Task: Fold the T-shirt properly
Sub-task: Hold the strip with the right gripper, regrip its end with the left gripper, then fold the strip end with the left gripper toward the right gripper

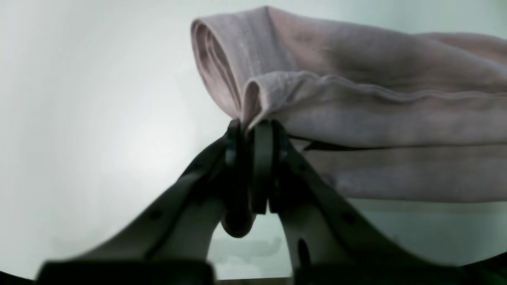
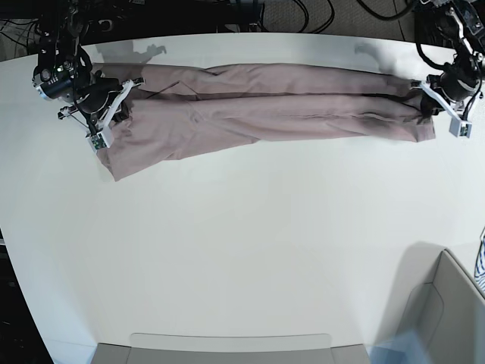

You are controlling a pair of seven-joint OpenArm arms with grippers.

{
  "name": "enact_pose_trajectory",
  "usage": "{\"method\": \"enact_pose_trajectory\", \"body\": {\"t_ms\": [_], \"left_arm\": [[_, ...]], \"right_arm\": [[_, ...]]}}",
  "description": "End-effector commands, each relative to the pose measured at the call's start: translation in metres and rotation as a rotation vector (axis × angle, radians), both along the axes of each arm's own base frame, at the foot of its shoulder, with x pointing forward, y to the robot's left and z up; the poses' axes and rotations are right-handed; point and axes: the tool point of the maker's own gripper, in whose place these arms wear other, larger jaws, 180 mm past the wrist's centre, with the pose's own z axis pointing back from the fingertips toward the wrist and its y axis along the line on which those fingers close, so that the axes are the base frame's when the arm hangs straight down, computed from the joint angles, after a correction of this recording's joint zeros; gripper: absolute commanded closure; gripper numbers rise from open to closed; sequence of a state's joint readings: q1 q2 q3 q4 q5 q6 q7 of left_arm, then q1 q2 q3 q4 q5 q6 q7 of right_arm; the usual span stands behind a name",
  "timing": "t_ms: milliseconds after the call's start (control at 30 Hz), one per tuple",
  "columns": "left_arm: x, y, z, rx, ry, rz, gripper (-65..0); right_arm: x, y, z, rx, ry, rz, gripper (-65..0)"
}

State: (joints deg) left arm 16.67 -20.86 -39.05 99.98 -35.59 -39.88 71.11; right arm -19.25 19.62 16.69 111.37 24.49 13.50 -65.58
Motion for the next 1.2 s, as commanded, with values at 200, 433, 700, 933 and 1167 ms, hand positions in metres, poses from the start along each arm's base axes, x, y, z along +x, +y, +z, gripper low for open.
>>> {"method": "enact_pose_trajectory", "body": {"t_ms": [200,433,700,933,1167], "left_arm": [[0.004,-0.045,0.034,0.041,-0.071,-0.089,0.0],[0.011,-0.109,0.023,-0.057,-0.071,-0.219,0.0],[0.015,-0.208,0.011,-0.265,-0.065,-0.352,0.0],[0.022,-0.259,0.018,-0.406,-0.105,-0.349,0.0],[0.032,-0.274,0.020,-0.452,-0.115,-0.339,0.0]], "right_arm": [[0.005,-0.001,0.007,-0.005,-0.029,0.008,0.0],[0.004,0.000,0.006,-0.005,-0.026,0.008,0.0],[0.004,0.000,0.006,-0.002,-0.024,0.007,0.0],[0.005,0.006,0.005,0.016,-0.027,0.002,0.0],[0.001,0.018,0.001,0.037,-0.015,0.021,0.0]]}}
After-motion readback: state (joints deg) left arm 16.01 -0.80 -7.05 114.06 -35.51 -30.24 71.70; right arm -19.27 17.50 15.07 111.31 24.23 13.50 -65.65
